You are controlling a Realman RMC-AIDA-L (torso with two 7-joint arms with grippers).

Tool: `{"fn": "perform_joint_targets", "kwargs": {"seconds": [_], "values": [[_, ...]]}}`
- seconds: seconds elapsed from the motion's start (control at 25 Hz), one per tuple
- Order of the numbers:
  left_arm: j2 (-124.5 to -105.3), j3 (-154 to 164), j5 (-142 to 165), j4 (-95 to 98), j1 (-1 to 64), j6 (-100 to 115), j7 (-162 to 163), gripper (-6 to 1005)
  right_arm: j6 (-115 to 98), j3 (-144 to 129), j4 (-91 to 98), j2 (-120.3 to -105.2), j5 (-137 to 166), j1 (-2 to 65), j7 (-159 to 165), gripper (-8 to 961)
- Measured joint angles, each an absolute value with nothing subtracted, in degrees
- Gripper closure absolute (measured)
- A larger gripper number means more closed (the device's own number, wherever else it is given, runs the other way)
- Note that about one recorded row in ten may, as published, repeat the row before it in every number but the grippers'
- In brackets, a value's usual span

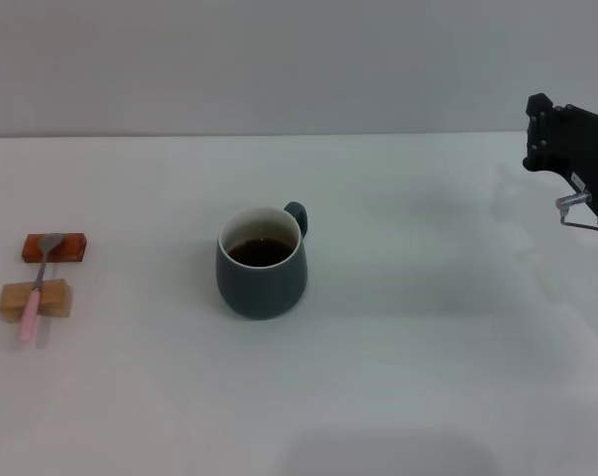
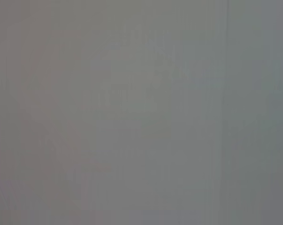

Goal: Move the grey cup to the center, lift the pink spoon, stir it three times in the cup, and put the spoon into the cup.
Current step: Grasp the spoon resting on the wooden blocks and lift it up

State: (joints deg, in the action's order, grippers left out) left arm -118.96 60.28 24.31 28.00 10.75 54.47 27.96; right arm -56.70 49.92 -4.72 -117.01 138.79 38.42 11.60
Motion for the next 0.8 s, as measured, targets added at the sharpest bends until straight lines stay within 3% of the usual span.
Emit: {"fn": "perform_joint_targets", "kwargs": {"seconds": [0.48,0.8], "values": [[-118.74,60.2,21.7,33.5,13.3,42.2,20.1,248,-53.2,50.3,-3.2,-116.25,138.8,39.2,11.6,943],[-118.74,62.6,20.7,32.6,10.9,45.5,21.2,248,-50.6,50.3,-3.2,-116.09,138.8,40.0,11.6,944]]}}
